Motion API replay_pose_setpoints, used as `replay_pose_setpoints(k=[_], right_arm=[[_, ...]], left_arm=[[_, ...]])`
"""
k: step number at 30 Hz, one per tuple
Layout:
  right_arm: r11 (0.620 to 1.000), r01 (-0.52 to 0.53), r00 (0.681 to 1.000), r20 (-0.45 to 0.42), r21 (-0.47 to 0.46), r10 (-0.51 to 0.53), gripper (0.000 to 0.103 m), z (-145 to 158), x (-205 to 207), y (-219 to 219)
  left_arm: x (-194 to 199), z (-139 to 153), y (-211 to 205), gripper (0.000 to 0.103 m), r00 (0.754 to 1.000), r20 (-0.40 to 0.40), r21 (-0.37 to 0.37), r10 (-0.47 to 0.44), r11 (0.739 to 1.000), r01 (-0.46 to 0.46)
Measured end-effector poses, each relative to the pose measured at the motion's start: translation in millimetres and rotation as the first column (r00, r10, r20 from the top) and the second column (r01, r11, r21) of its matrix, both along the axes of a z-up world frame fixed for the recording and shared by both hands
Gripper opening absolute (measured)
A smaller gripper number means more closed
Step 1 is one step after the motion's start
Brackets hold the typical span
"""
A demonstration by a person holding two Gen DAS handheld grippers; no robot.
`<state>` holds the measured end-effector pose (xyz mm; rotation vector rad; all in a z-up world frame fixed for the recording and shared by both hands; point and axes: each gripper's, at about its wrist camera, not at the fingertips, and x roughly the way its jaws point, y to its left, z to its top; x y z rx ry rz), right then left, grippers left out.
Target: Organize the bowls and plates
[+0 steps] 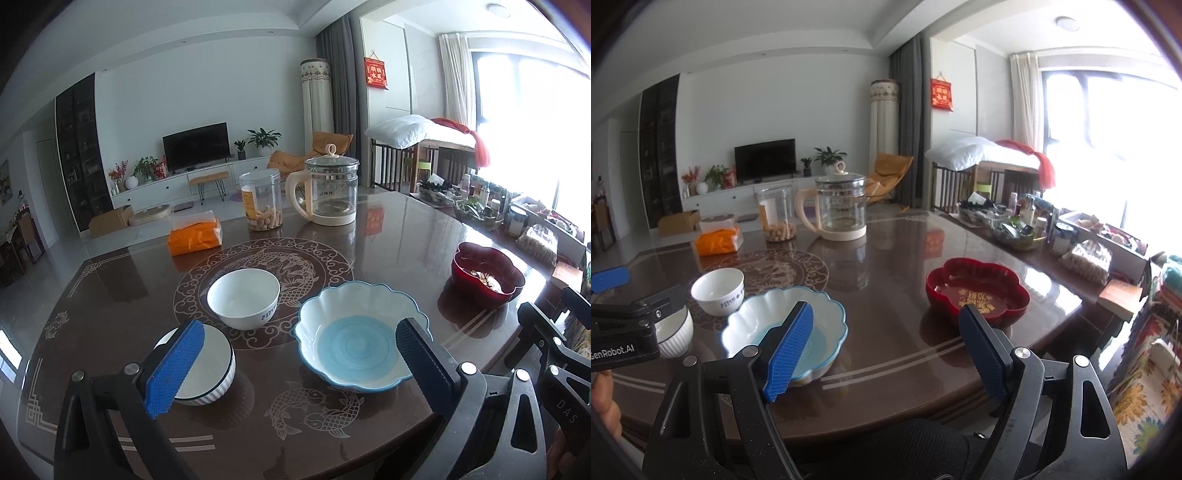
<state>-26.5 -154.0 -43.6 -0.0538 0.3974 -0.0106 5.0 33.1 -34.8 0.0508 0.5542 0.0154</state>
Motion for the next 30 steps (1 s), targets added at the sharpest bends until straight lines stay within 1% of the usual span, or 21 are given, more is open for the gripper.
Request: replay_pose_setpoints(k=[9, 14, 16, 21, 24, 26, 28, 30], right_arm=[[1.000, 0.006, 1.000, 0.013, -0.005, -0.006, 0.084, 1.5, -8.6, -4.4], [1.000, 0.024, 1.000, 0.021, 0.000, -0.024, 0.084, 2.4, -12.3, -9.5], [1.000, 0.029, 0.999, 0.018, 0.006, -0.029, 0.084, 1.9, -12.5, -10.3], [1.000, 0.018, 1.000, 0.005, -0.004, -0.018, 0.084, 0.4, -11.4, -5.9], [1.000, 0.009, 1.000, 0.002, -0.023, -0.009, 0.084, -0.4, -12.3, -1.7], [0.999, 0.006, 1.000, 0.010, -0.033, -0.006, 0.084, -0.1, -13.8, 0.0], [1.000, 0.008, 1.000, 0.025, -0.025, -0.007, 0.084, 2.3, -15.8, -2.0], [1.000, 0.010, 0.999, 0.049, 0.004, -0.010, 0.084, 5.6, -18.3, -7.1]], left_arm=[[-6.6, 3.2, -11.6, 0.103, 1.000, -0.002, 0.021, -0.028, 0.999, 0.028], [-9.3, 8.2, -13.9, 0.103, 0.999, 0.012, 0.022, -0.034, 0.999, 0.034], [-9.1, 8.6, -13.3, 0.103, 0.999, 0.012, 0.018, -0.031, 0.999, 0.031], [-6.4, 6.4, -7.7, 0.103, 1.000, -0.016, -0.016, -0.015, 1.000, 0.015], [-4.6, 6.5, -1.0, 0.103, 1.000, -0.026, -0.026, 0.002, 1.000, -0.002], [-1.5, 9.6, 8.3, 0.103, 1.000, -0.015, -0.002, 0.023, 1.000, -0.023], [1.7, 15.0, 26.1, 0.103, 0.997, 0.015, 0.027, 0.079, 0.997, -0.079], [5.3, 18.1, 51.6, 0.103, 0.990, 0.027, 0.008, 0.138, 0.990, -0.138]])
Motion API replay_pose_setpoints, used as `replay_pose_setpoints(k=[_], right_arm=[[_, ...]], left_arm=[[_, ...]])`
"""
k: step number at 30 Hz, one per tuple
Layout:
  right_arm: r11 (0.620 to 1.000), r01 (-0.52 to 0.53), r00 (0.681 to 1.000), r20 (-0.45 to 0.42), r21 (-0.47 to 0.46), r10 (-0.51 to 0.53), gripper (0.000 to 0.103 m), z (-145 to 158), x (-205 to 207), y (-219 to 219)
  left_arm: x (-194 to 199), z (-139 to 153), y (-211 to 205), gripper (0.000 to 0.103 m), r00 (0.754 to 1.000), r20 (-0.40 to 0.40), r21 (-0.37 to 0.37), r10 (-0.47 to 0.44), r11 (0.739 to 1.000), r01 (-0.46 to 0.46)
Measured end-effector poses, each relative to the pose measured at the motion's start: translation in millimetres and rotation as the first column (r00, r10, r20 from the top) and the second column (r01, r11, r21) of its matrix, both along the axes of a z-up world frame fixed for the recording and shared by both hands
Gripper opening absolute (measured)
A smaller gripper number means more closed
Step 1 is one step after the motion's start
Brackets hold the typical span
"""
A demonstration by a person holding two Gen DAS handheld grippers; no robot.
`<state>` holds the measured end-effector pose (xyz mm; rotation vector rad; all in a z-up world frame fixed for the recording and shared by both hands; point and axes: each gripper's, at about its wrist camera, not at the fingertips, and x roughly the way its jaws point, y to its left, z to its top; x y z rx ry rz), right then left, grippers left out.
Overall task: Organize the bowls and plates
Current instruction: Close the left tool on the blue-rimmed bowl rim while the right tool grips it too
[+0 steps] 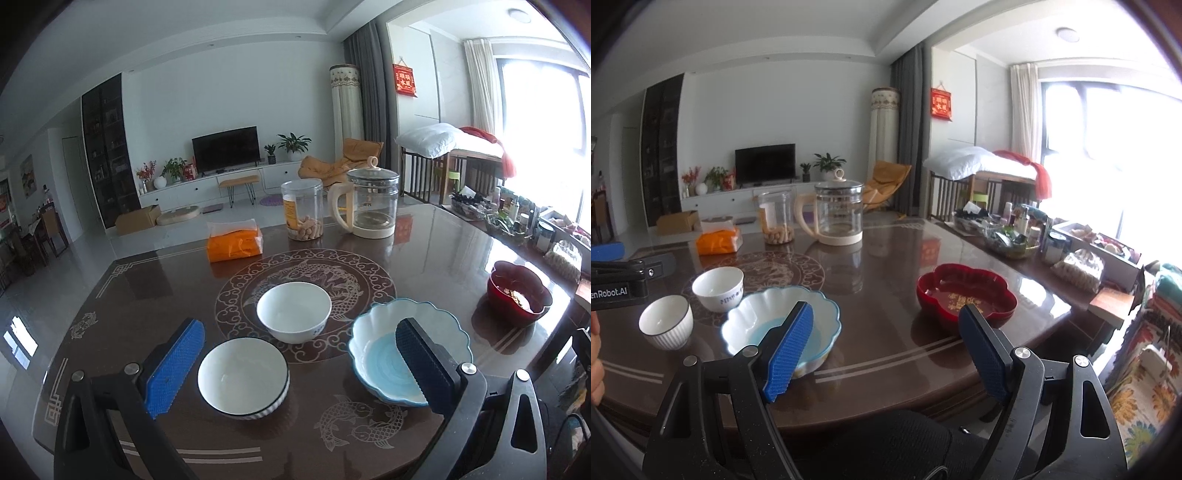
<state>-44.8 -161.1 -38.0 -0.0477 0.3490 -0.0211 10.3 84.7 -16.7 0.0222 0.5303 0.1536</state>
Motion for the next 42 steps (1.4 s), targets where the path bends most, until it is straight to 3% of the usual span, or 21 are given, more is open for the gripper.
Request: replay_pose_setpoints(k=[3, 6, 9, 12, 16, 21, 25, 28, 30, 32, 35, 38, 40, 42], right_arm=[[0.998, -0.029, 1.000, 0.001, 0.061, 0.029, 0.084, -5.2, 3.5, -10.1], [0.995, -0.015, 0.995, -0.094, 0.099, 0.025, 0.084, -17.5, 17.8, -17.4], [0.993, -0.014, 0.986, -0.163, 0.117, 0.033, 0.084, -22.1, 30.5, -20.7], [0.990, -0.062, 0.968, -0.233, 0.127, 0.090, 0.084, -24.3, 47.6, -18.9], [0.975, -0.139, 0.930, -0.316, 0.176, 0.189, 0.084, -30.9, 76.6, -20.1], [0.955, -0.227, 0.855, -0.430, 0.191, 0.289, 0.084, -49.3, 110.2, -14.5], [0.948, -0.237, 0.837, -0.451, 0.213, 0.311, 0.084, -51.7, 129.3, -15.5], [0.957, -0.224, 0.819, -0.496, 0.184, 0.287, 0.084, -54.1, 146.4, -15.7], [0.958, -0.224, 0.774, -0.565, 0.178, 0.286, 0.084, -60.4, 162.1, -12.2], [0.948, -0.235, 0.717, -0.621, 0.214, 0.318, 0.084, -68.7, 178.4, -6.9], [0.946, -0.236, 0.683, -0.655, 0.223, 0.325, 0.083, -78.9, 197.1, -1.6], [0.947, -0.222, 0.648, -0.690, 0.233, 0.322, 0.081, -90.1, 214.0, 0.2], [0.945, -0.223, 0.632, -0.703, 0.239, 0.327, 0.081, -93.9, 220.6, 2.7], [0.946, -0.238, 0.620, -0.715, 0.222, 0.324, 0.080, -95.2, 224.5, 7.9]], left_arm=[[6.2, -3.7, 30.5, 0.103, 0.999, -0.035, -0.072, 0.024, 0.997, -0.026], [8.4, -14.3, 35.6, 0.103, 0.996, -0.084, -0.132, -0.013, 0.991, 0.002], [7.3, -25.9, 13.9, 0.103, 0.985, -0.130, -0.149, -0.116, 0.984, 0.096], [17.2, -40.1, -18.8, 0.103, 0.956, -0.202, -0.134, -0.214, 0.973, 0.189], [42.5, -60.6, -45.7, 0.103, 0.931, -0.291, -0.089, -0.221, 0.975, 0.204], [77.0, -83.4, -48.0, 0.103, 0.900, -0.379, -0.160, -0.214, 0.973, 0.164], [98.0, -103.8, -54.9, 0.102, 0.863, -0.450, -0.180, -0.228, 0.970, 0.162], [108.9, -111.8, -57.3, 0.102, 0.857, -0.466, -0.189, -0.220, 0.971, 0.146], [117.9, -116.8, -56.6, 0.102, 0.855, -0.471, -0.204, -0.218, 0.970, 0.135], [128.5, -124.1, -55.4, 0.102, 0.835, -0.489, -0.255, -0.254, 0.956, 0.142], [137.7, -131.4, -55.8, 0.102, 0.807, -0.498, -0.330, -0.316, 0.930, 0.161], [142.1, -136.9, -55.7, 0.092, 0.801, -0.516, -0.321, -0.303, 0.936, 0.147], [145.5, -142.9, -51.6, 0.073, 0.787, -0.537, -0.342, -0.304, 0.931, 0.126], [148.1, -149.6, -47.1, 0.064, 0.775, -0.558, -0.363, -0.297, 0.927, 0.094]])
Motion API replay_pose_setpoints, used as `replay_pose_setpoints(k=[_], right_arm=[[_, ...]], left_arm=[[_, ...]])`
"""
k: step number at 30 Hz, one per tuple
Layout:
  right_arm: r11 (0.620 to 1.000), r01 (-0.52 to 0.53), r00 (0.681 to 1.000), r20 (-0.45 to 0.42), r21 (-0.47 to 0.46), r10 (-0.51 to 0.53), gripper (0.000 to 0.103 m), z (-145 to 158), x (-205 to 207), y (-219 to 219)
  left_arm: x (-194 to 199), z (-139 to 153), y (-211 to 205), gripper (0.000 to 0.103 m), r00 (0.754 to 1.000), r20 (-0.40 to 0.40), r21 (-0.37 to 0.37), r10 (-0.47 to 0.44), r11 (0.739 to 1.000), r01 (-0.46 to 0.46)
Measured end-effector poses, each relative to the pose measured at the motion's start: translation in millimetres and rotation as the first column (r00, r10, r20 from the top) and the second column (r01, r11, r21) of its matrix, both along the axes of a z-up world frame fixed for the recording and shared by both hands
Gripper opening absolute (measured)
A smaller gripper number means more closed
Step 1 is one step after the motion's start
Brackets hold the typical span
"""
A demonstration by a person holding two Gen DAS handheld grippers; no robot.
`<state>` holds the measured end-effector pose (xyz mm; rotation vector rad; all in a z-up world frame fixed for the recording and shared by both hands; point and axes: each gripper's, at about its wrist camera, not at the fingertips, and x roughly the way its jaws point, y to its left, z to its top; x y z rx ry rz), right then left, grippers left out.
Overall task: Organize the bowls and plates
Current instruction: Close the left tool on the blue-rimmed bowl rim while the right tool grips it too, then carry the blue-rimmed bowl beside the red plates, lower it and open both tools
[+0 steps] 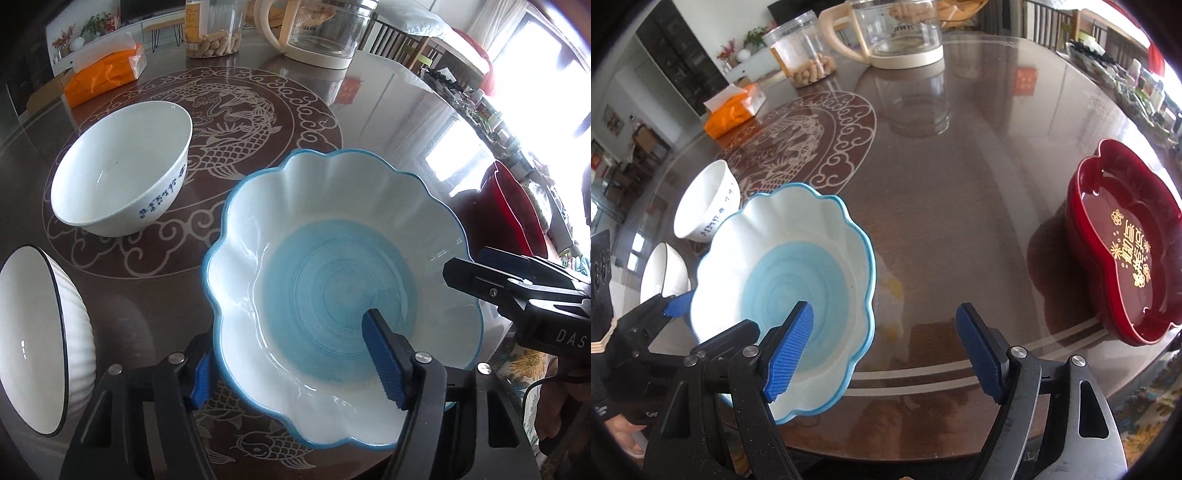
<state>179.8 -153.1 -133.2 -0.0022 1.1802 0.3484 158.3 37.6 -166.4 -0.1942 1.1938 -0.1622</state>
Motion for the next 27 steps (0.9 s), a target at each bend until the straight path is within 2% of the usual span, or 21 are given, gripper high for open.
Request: replay_pose_setpoints(k=[2, 4, 6, 8, 9, 13, 15, 18, 23, 27], right_arm=[[1.000, -0.023, 1.000, -0.009, -0.014, 0.022, 0.077, -1.4, 2.5, 6.3], [0.999, -0.040, 0.999, -0.023, -0.028, 0.040, 0.066, -5.1, 3.7, 11.5], [0.998, -0.047, 0.998, -0.044, -0.043, 0.045, 0.036, -11.2, 5.5, 16.0], [0.998, -0.049, 0.996, -0.073, -0.045, 0.045, 0.018, -19.4, 9.0, 18.6], [0.998, -0.047, 0.995, -0.092, -0.033, 0.044, 0.015, -23.7, 11.1, 19.2], [1.000, -0.020, 0.995, -0.097, 0.023, 0.022, 0.013, -25.2, 9.1, 11.7], [0.998, 0.002, 0.996, -0.093, 0.063, 0.004, 0.013, -21.4, 4.0, 5.0], [0.998, 0.016, 0.998, -0.058, 0.054, -0.012, 0.014, -7.6, -5.1, -3.9], [0.997, 0.062, 0.998, -0.029, 0.043, -0.061, 0.014, 7.8, -11.0, -27.8], [0.991, 0.128, 0.991, -0.031, 0.044, -0.127, 0.014, 5.1, -6.6, -50.8]], left_arm=[[1.8, -4.1, 4.1, 0.055, 1.000, -0.015, 0.000, 0.020, 1.000, -0.020], [2.9, -7.3, 9.0, 0.046, 0.999, -0.025, -0.006, 0.036, 0.999, -0.037], [2.9, -8.9, 14.1, 0.036, 0.998, -0.029, -0.012, 0.048, 0.999, -0.049], [1.4, -8.9, 18.2, 0.032, 0.998, -0.027, -0.024, 0.055, 0.998, -0.056], [1.0, -8.7, 19.9, 0.030, 0.998, -0.024, -0.031, 0.060, 0.998, -0.060], [-1.2, -8.4, 20.7, 0.028, 0.998, -0.024, -0.041, 0.063, 0.997, -0.064], [-3.0, -8.3, 17.2, 0.028, 0.998, -0.029, -0.072, 0.054, 0.996, -0.056], [-3.7, -3.5, 6.4, 0.028, 0.999, -0.022, -0.105, 0.031, 0.994, -0.033], [7.2, 9.1, -20.4, 0.028, 1.000, 0.017, -0.102, -0.020, 0.995, 0.022], [24.4, 7.1, -48.1, 0.028, 0.997, 0.036, -0.063, -0.068, 0.996, 0.070]])
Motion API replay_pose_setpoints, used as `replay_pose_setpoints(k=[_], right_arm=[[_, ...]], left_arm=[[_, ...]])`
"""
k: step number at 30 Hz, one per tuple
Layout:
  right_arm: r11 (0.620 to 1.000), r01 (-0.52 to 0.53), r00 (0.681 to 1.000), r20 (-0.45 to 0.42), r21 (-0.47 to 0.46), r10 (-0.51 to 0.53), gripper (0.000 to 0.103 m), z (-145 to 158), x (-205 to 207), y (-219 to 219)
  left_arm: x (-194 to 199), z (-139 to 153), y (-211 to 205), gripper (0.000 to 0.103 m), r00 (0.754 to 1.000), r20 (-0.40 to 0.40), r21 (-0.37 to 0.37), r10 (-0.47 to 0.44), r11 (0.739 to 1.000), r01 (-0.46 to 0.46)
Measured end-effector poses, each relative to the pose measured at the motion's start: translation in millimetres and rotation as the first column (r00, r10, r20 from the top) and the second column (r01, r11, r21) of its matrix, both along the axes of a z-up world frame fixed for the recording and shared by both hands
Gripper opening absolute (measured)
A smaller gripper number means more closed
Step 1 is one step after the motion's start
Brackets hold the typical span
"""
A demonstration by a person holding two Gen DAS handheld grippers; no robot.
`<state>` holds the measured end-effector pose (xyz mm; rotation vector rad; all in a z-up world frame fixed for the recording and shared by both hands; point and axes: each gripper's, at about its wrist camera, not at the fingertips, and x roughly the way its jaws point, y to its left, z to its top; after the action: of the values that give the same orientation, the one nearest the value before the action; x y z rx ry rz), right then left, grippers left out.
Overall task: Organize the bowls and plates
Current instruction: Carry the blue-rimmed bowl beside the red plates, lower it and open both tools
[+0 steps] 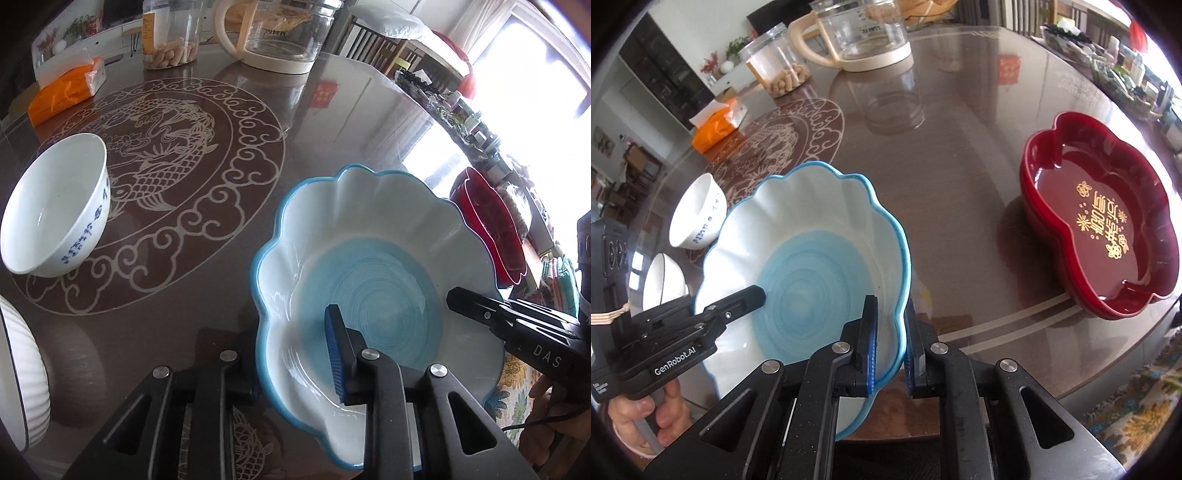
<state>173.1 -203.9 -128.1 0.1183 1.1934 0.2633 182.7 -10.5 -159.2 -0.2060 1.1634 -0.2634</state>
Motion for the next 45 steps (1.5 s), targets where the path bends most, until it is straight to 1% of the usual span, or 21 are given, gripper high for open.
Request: replay_pose_setpoints(k=[4, 8, 9, 11, 12, 13, 14, 15, 16, 18, 19, 22, 25, 27, 29, 31, 33, 37, 41, 43, 45], right_arm=[[0.998, 0.060, 0.998, -0.008, 0.009, -0.060, 0.015, -12.8, 8.5, -20.0], [0.994, 0.103, 0.995, -0.017, 0.033, -0.103, 0.015, -25.6, 12.6, -29.4], [0.992, 0.113, 0.994, -0.015, 0.049, -0.112, 0.016, -27.4, 11.8, -30.6], [0.992, 0.116, 0.993, -0.007, 0.043, -0.115, 0.021, -26.5, 11.2, -27.2], [0.992, 0.116, 0.993, -0.003, 0.040, -0.116, 0.033, -25.0, 9.7, -26.0], [0.992, 0.115, 0.993, 0.002, 0.042, -0.116, 0.045, -22.4, 7.5, -25.4], [0.993, 0.115, 0.993, 0.016, 0.039, -0.116, 0.066, -18.4, 5.4, -24.1], [0.992, 0.119, 0.992, 0.037, 0.027, -0.120, 0.069, -13.8, 2.9, -21.9], [0.992, 0.127, 0.990, 0.054, 0.006, -0.127, 0.068, -8.8, -0.5, -21.7], [0.989, 0.144, 0.986, 0.092, -0.017, -0.141, 0.068, 2.6, -8.1, -22.8], [0.988, 0.154, 0.982, 0.115, -0.025, -0.150, 0.068, 9.4, -13.5, -24.2], [0.979, 0.197, 0.963, 0.195, -0.055, -0.183, 0.068, 31.8, -34.3, -29.1], [0.962, 0.259, 0.931, 0.289, -0.085, -0.225, 0.070, 51.2, -62.7, -33.4], [0.949, 0.301, 0.905, 0.341, -0.092, -0.254, 0.073, 59.2, -81.2, -33.5], [0.944, 0.318, 0.889, 0.373, -0.090, -0.264, 0.073, 62.5, -95.9, -29.2], [0.945, 0.314, 0.883, 0.394, -0.095, -0.254, 0.073, 63.8, -105.6, -22.7], [0.950, 0.294, 0.887, 0.403, -0.111, -0.227, 0.073, 62.8, -111.6, -12.8], [0.964, 0.244, 0.898, 0.402, -0.109, -0.182, 0.073, 60.5, -114.5, 6.8], [0.974, 0.211, 0.884, 0.441, -0.086, -0.153, 0.073, 68.4, -119.4, 23.8], [0.976, 0.204, 0.874, 0.464, -0.081, -0.144, 0.073, 72.6, -122.0, 33.9], [0.979, 0.185, 0.875, 0.467, -0.082, -0.126, 0.073, 75.7, -120.2, 45.6]], left_arm=[[15.3, -9.8, -17.6, 0.028, 1.000, -0.008, 0.017, -0.027, 0.999, 0.027], [20.2, -11.2, -24.0, 0.028, 1.000, 0.017, 0.038, -0.023, 0.999, 0.022], [20.4, -10.8, -24.2, 0.028, 0.999, 0.025, 0.038, -0.021, 0.999, 0.020], [16.2, -3.9, -24.4, 0.029, 0.997, 0.077, 0.069, -0.019, 0.998, 0.013], [14.2, 1.6, -24.9, 0.032, 0.994, 0.107, 0.089, -0.025, 0.996, 0.015], [12.6, 7.5, -24.8, 0.038, 0.990, 0.134, 0.106, -0.033, 0.994, 0.018], [11.0, 13.4, -23.5, 0.043, 0.987, 0.157, 0.121, -0.035, 0.993, 0.015], [9.6, 19.8, -21.0, 0.059, 0.983, 0.183, 0.136, -0.027, 0.991, 0.002], [6.6, 26.6, -17.1, 0.077, 0.976, 0.218, 0.151, -0.010, 0.988, -0.024], [-1.8, 41.1, -7.9, 0.089, 0.955, 0.295, 0.178, 0.027, 0.981, -0.082], [-6.4, 47.5, -4.4, 0.091, 0.946, 0.321, 0.186, 0.036, 0.977, -0.100], [-23.7, 62.9, 3.8, 0.093, 0.932, 0.361, 0.198, 0.034, 0.974, -0.112], [-48.4, 74.0, 5.9, 0.093, 0.918, 0.397, 0.241, 0.002, 0.965, -0.106], [-66.9, 78.1, 9.1, 0.096, 0.911, 0.413, 0.260, -0.014, 0.960, -0.103], [-83.1, 80.7, 10.8, 0.097, 0.908, 0.418, 0.273, -0.034, 0.958, -0.089], [-97.6, 83.8, 12.7, 0.097, 0.905, 0.423, 0.294, -0.050, 0.952, -0.084], [-110.7, 89.2, 18.1, 0.097, 0.899, 0.435, 0.304, -0.049, 0.948, -0.095], [-127.8, 100.0, 36.0, 0.099, 0.890, 0.457, 0.297, -0.007, 0.944, -0.145], [-134.0, 109.1, 53.6, 0.100, 0.891, 0.455, 0.322, 0.012, 0.930, -0.177], [-139.4, 116.3, 65.5, 0.100, 0.876, 0.482, 0.311, 0.018, 0.931, -0.191], [-144.8, 122.1, 79.5, 0.100, 0.862, 0.506, 0.286, 0.032, 0.937, -0.203]])
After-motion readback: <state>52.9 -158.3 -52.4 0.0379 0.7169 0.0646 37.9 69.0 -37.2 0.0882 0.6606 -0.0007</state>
